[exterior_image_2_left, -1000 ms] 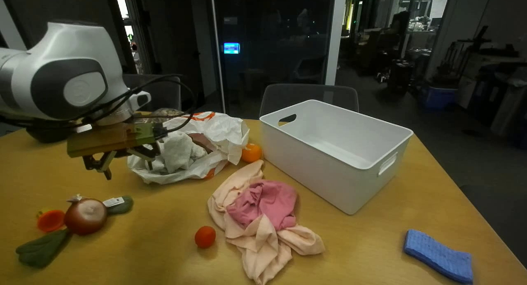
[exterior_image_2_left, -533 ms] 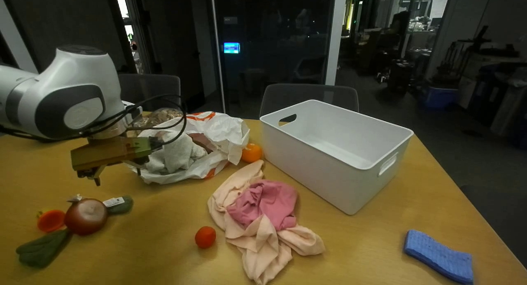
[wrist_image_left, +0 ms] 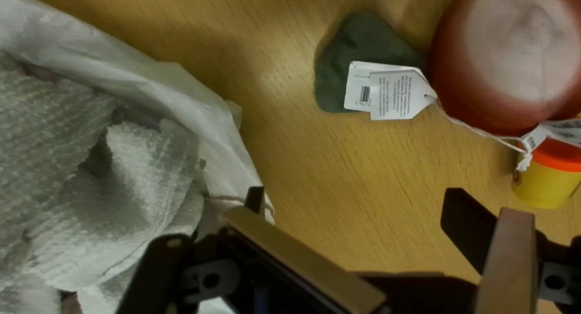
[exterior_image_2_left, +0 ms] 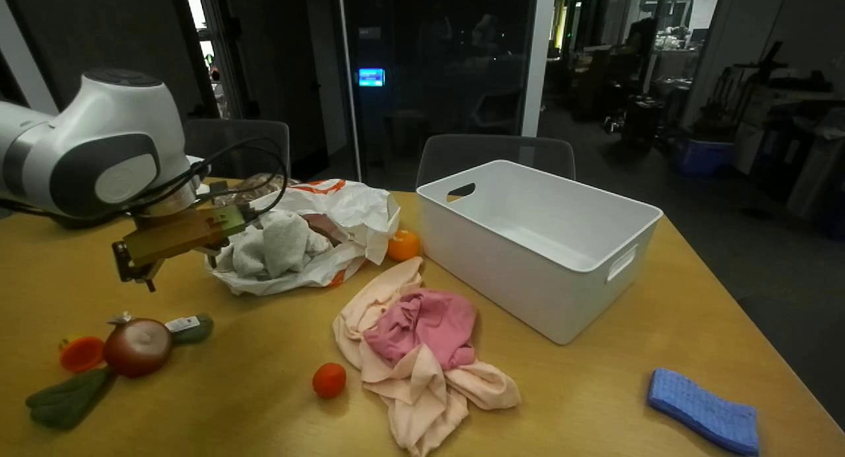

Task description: Put the brown plush toy and towel in the plastic

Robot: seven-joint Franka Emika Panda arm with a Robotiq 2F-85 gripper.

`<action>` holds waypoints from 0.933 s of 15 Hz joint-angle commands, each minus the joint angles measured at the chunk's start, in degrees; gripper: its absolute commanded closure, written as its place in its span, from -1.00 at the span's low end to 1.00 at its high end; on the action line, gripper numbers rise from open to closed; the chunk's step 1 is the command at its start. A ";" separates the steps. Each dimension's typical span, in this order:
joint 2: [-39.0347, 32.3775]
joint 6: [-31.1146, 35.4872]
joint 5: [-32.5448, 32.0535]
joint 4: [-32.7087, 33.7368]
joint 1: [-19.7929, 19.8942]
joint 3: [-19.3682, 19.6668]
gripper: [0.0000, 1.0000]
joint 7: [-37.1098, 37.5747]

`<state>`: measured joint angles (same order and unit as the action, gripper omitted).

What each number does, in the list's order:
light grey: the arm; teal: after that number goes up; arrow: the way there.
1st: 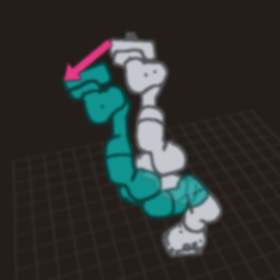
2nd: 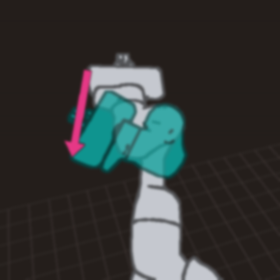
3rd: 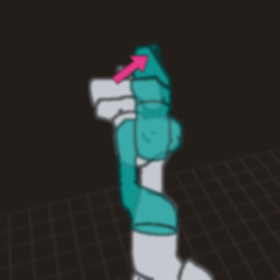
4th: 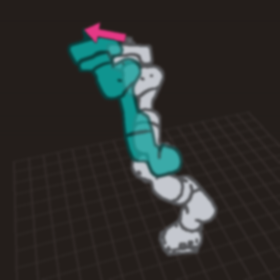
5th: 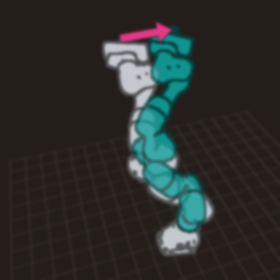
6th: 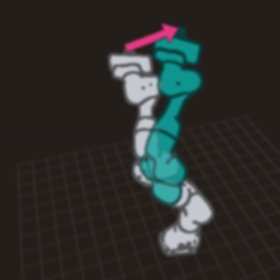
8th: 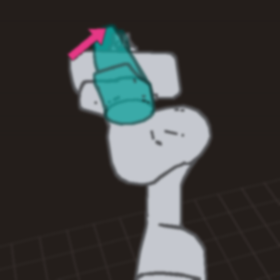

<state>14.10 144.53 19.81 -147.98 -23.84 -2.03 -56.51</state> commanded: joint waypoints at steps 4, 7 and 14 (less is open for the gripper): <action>-10.28 1.86 -0.31 6.93 2.16 -3.18 -1.00 -6.29; -13.56 3.86 -2.91 9.58 3.90 -5.69 -1.00 -6.28; -19.74 5.35 -12.76 13.41 9.45 -7.33 -0.37 -4.41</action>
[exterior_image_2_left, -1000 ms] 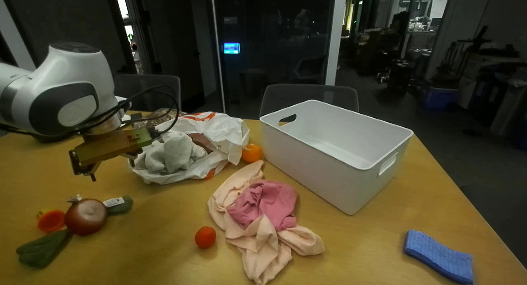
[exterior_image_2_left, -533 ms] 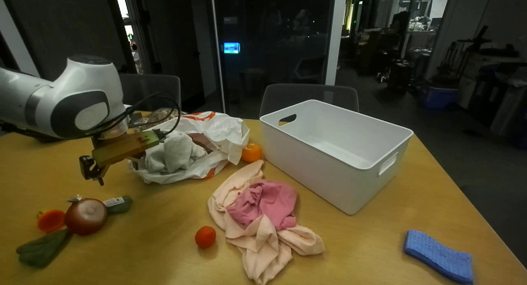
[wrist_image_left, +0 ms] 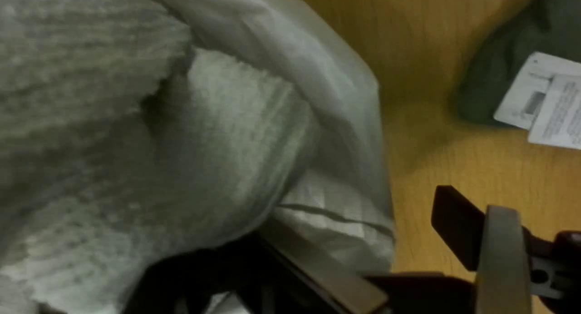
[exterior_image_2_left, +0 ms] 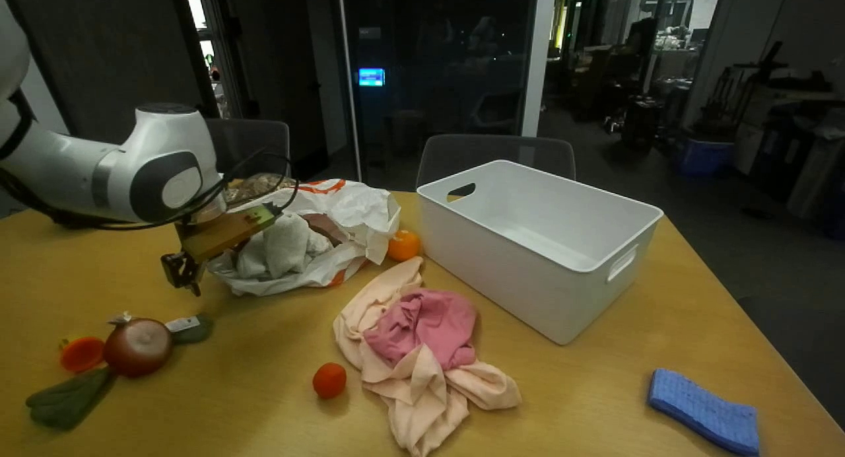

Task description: Put the brown plush toy and towel in the plastic

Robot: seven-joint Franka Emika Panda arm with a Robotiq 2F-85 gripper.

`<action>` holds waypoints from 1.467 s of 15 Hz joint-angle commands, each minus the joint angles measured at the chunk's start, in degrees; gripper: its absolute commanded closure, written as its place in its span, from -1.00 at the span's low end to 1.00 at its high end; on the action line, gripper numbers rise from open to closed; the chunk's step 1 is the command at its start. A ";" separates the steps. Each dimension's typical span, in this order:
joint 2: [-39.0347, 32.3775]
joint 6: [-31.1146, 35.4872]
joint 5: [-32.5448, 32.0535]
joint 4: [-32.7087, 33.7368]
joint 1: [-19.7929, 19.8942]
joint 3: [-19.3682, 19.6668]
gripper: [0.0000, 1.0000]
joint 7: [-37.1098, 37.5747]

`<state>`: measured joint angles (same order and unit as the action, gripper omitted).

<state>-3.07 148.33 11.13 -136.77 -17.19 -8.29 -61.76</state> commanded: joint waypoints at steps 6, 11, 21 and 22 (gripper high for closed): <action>-3.82 0.41 -3.38 4.02 6.41 -2.04 0.59 0.02; -3.89 -9.22 2.00 6.44 8.12 -2.64 0.94 2.80; -3.74 -38.12 15.30 15.34 11.94 -1.17 0.85 11.29; -3.16 -39.14 16.25 15.81 12.01 -1.17 0.86 11.84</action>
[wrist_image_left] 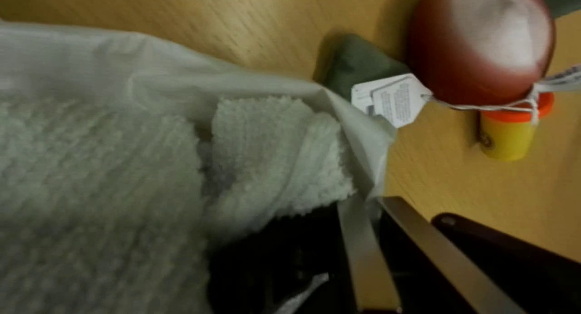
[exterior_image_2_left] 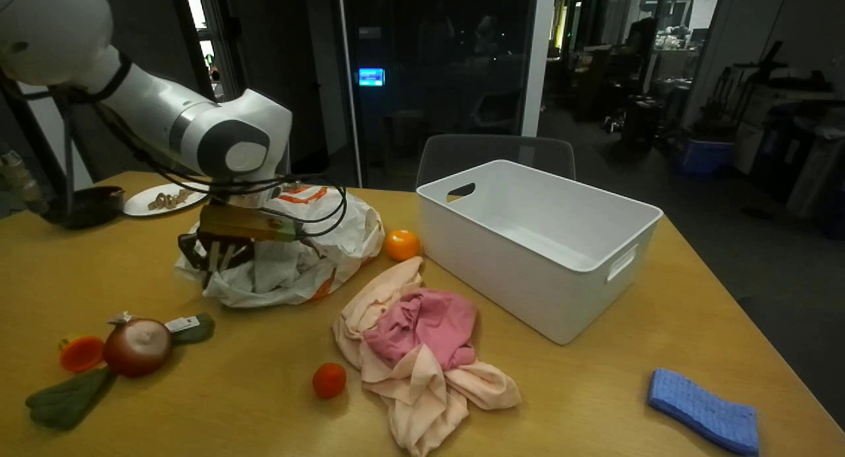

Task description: Put the brown plush toy and towel in the plastic

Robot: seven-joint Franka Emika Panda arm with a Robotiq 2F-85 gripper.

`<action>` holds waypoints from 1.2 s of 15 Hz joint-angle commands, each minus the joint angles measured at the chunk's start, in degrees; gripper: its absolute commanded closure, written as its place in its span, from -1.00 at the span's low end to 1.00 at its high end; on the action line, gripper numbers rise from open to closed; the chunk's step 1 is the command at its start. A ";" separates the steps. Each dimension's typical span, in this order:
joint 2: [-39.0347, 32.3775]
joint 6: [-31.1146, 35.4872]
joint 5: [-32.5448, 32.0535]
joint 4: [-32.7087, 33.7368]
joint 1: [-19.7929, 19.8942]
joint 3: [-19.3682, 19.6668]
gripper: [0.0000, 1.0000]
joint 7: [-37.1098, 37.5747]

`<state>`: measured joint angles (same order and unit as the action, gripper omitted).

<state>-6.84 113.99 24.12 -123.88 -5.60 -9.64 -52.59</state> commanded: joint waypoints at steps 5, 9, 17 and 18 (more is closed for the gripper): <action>4.77 -4.55 4.06 4.28 0.07 0.17 0.82 4.18; 10.09 -3.12 3.56 3.95 -0.84 0.26 0.85 3.88; 14.65 -1.69 2.40 3.72 -2.36 1.48 0.84 3.65; 14.17 -1.26 2.23 3.26 -2.33 1.57 0.83 3.76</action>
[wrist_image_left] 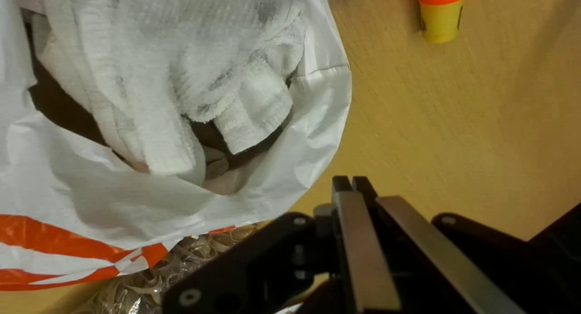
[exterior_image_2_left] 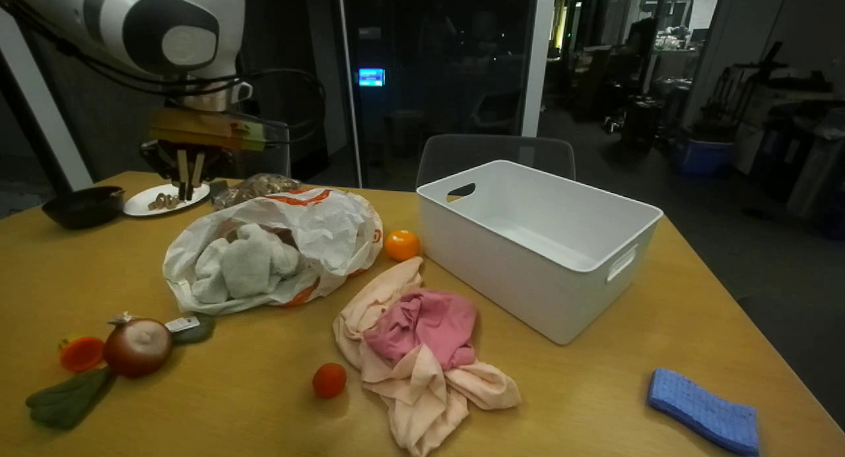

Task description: Put the brown plush toy and towel in the plastic

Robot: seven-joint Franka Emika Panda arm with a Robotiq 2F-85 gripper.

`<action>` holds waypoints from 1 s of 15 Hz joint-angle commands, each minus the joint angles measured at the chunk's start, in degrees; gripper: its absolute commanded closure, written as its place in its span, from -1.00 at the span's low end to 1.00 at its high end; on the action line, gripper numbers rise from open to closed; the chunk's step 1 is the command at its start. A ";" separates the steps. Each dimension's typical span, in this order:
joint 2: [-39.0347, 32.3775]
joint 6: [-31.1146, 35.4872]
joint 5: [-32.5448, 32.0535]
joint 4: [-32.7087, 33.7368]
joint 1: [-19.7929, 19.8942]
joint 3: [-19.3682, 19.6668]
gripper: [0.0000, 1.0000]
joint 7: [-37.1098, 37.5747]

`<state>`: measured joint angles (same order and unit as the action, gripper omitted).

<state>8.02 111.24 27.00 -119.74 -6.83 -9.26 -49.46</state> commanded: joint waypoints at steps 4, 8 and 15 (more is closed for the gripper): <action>-0.30 4.70 -3.52 -3.19 -0.91 1.17 0.24 1.89; 3.22 7.93 -7.40 -5.99 -0.92 1.21 -0.37 5.48; 2.31 7.28 -8.53 -5.55 -1.61 2.24 -0.93 6.49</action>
<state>10.37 118.61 18.77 -125.41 -7.10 -8.28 -43.24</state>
